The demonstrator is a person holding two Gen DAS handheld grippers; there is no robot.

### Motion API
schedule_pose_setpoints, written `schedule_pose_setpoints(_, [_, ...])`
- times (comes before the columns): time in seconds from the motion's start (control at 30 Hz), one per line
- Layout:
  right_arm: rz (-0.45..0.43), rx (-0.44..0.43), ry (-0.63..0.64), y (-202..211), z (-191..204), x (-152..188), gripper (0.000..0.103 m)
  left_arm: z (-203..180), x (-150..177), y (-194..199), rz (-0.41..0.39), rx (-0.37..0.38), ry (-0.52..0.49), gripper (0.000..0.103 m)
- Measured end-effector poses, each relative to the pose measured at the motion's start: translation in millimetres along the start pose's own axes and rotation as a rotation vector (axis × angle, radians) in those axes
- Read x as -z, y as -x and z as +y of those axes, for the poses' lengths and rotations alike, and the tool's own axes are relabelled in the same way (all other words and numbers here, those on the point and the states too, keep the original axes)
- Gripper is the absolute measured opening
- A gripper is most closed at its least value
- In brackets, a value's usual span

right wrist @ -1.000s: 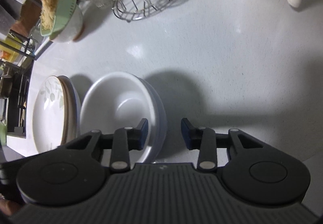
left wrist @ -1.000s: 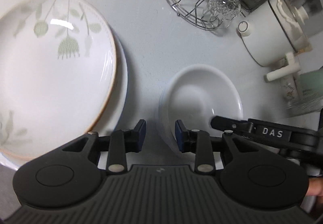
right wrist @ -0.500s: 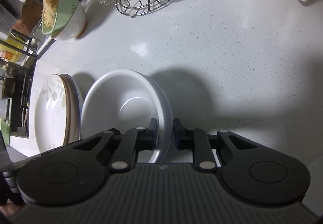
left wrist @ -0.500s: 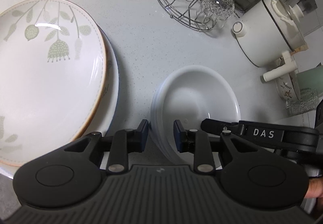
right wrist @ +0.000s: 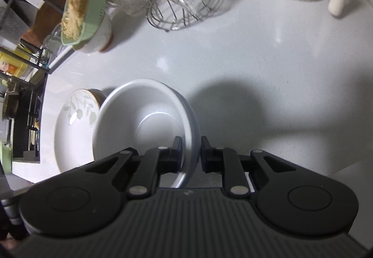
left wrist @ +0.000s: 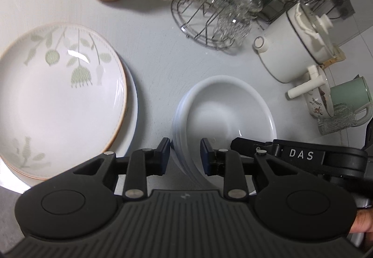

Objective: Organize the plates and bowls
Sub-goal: 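Grip the rims of the nested bowls with both grippers, then lift the nested bowls with both grippers and lower them onto the plate stack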

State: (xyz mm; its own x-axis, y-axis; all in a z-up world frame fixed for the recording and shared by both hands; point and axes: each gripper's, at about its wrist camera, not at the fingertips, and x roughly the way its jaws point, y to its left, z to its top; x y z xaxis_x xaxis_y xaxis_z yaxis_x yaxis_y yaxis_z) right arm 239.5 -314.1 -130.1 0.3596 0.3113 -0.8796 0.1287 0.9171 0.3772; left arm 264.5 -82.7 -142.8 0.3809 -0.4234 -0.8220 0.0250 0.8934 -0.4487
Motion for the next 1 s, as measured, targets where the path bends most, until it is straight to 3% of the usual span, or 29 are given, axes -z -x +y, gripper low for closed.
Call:
schedule_pose_setpoints(0.5, [-0.061,-0.046,0.06,27,58,-17,0.02,19,-25,64,-0.151,-0.006,0.032,0.031])
schedule_pose_setpoints(0.7, [-0.036,-0.062,0.137,14,90,-19,0.02,49,-24,77,-0.188,-0.031,0.107,0.031])
schedule_pose_setpoints(0.83, [-0.005,-0.07,0.19,-1,113,-18,0.021,65,-22,78,-0.208,-0.091,0.106,0.031])
schedule_pose_setpoints(1.0, [0.033,-0.064,0.24,-21,133,-15,0.021,91,-19,74,-0.202,-0.111,0.14,0.031])
